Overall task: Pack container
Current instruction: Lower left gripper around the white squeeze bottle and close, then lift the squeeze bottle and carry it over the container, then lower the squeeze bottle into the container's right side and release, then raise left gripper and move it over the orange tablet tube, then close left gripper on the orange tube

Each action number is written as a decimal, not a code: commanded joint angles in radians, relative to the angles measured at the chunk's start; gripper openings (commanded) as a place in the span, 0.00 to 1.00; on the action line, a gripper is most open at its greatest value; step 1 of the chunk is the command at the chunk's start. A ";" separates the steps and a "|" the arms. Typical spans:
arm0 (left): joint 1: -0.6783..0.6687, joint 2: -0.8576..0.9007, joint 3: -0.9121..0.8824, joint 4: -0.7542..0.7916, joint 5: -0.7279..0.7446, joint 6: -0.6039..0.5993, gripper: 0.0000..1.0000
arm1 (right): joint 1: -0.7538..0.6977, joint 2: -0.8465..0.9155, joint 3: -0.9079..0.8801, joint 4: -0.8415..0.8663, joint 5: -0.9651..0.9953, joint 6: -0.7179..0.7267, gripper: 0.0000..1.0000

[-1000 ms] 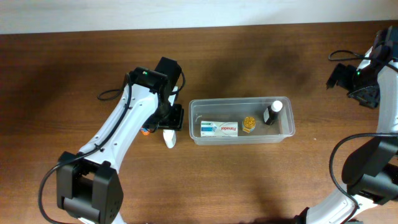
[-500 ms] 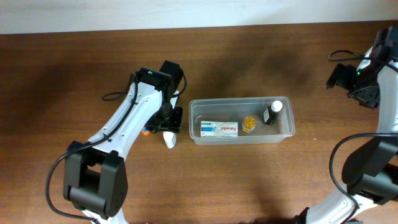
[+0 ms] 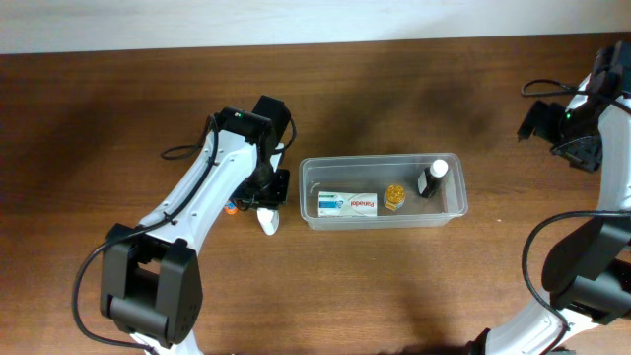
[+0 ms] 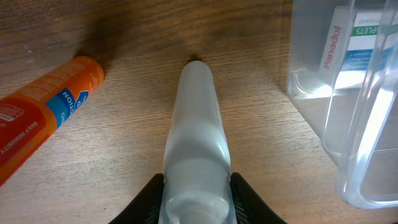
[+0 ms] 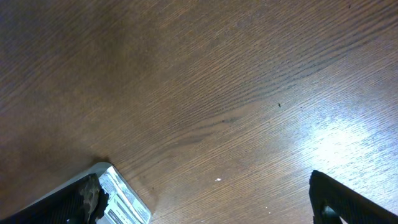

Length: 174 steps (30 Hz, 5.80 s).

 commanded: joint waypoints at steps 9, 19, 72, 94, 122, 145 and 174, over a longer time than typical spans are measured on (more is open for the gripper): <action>0.005 0.002 0.315 -0.108 -0.010 0.055 0.25 | 0.000 0.003 -0.002 0.001 0.002 0.012 0.98; -0.056 0.002 0.609 -0.085 0.055 0.063 0.24 | 0.000 0.003 -0.002 0.001 0.002 0.012 0.98; -0.482 0.311 0.612 0.130 0.212 0.861 0.22 | 0.000 0.003 -0.002 0.001 0.002 0.012 0.98; -0.482 0.391 0.612 0.161 0.212 0.866 0.42 | 0.000 0.003 -0.002 0.001 0.002 0.012 0.98; -0.054 0.390 1.254 -0.294 0.038 0.241 0.87 | 0.000 0.003 -0.002 0.001 0.002 0.012 0.98; 0.254 0.093 0.513 -0.402 0.010 0.056 0.96 | 0.000 0.003 -0.002 0.001 0.002 0.012 0.98; 0.272 0.091 0.138 -0.137 -0.002 0.012 0.98 | 0.000 0.003 -0.002 0.001 0.002 0.012 0.98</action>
